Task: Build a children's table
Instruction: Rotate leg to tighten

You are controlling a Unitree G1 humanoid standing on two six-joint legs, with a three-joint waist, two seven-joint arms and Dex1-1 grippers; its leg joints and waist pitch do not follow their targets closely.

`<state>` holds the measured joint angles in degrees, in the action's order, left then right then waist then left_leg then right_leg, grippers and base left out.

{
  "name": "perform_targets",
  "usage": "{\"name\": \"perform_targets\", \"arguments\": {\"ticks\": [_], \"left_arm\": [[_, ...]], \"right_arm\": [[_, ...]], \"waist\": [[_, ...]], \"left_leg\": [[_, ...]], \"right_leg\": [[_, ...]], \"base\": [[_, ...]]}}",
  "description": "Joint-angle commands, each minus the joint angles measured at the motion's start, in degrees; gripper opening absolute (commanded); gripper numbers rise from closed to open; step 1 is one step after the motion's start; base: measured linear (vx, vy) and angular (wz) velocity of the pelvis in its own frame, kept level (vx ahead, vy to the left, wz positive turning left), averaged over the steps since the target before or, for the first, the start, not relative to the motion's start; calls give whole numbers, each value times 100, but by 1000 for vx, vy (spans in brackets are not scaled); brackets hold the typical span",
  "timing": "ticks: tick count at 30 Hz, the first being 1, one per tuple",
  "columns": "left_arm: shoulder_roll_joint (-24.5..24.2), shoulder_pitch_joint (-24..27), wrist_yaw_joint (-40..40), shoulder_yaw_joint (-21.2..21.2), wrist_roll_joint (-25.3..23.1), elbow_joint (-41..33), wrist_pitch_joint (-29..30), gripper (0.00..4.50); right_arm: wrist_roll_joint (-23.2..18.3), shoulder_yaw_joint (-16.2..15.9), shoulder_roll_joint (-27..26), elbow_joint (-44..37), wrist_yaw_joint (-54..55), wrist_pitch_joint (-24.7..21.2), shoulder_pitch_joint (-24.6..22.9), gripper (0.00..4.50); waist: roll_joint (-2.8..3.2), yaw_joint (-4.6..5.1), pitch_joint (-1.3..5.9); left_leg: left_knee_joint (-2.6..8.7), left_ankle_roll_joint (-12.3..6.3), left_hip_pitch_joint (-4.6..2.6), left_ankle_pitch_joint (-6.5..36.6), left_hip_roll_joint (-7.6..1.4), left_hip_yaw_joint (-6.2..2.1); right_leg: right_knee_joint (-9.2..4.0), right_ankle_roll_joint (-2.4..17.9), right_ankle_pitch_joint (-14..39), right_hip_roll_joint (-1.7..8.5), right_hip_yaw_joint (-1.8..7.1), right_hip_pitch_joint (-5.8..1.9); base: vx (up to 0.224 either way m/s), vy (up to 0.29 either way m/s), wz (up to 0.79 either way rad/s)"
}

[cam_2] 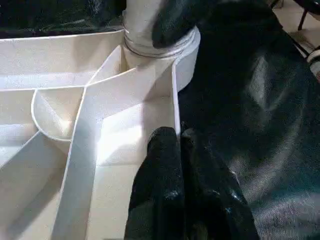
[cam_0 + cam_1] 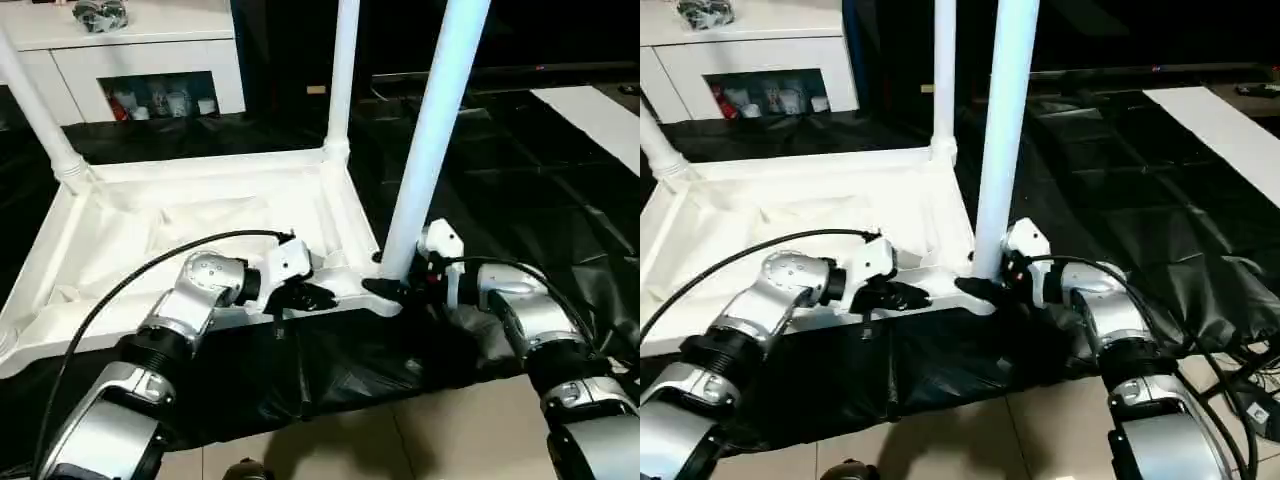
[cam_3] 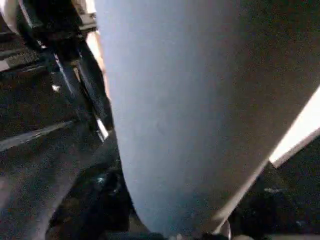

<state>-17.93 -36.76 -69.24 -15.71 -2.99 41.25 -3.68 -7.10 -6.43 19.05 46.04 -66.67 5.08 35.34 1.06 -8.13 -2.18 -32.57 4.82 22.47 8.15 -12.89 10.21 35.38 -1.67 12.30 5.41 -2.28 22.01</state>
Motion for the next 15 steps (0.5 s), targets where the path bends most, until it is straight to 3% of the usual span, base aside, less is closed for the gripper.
{"name": "perform_targets", "arguments": {"ticks": [1,3,9,11,12,14,15], "left_arm": [[-100,11,-188,-188,-108,101,39,0],[-114,3,-216,-177,-92,102,59,0],[70,-33,104,-40,0,93,428,0],[99,-41,178,-26,-5,101,468,0],[209,-102,489,8,-68,159,613,0],[311,-164,782,40,-123,221,716,0],[511,-261,1262,126,-151,273,934,0]], "right_arm": [[20,-94,-33,89,-128,-36,8,230],[4,-89,-78,153,-183,-81,12,205],[46,-144,-329,151,95,-435,-181,197],[76,-168,-357,143,169,-480,-214,197],[174,-201,-503,140,549,-538,-326,197],[208,-158,-652,177,933,-610,-375,197],[208,-15,-919,296,1606,-714,-370,197]], "waist": [[-72,14,366],[-72,16,370],[-88,26,360],[-83,21,330],[-114,25,318],[-93,41,299],[-116,73,267]], "left_leg": [[308,-347,-139,1224,-25,55],[309,-326,-141,1218,-25,52],[320,-300,-152,1276,-26,60],[351,-224,-163,1479,-24,54],[371,-151,-174,1647,-28,52],[415,-9,-207,1918,-31,40],[461,171,-237,2273,-23,19]], "right_leg": [[-334,1576,141,194,93,-193],[-327,1573,103,192,94,-194],[-331,1596,122,185,98,-184],[-379,1526,496,200,104,-176],[-410,1448,803,211,115,-171],[-466,1324,1253,226,134,-137],[-525,1148,1852,233,141,-97]], "base": [[0,0,0],[0,0,0],[0,0,0],[0,0,0],[0,0,0],[0,0,0],[0,0,0]]}}
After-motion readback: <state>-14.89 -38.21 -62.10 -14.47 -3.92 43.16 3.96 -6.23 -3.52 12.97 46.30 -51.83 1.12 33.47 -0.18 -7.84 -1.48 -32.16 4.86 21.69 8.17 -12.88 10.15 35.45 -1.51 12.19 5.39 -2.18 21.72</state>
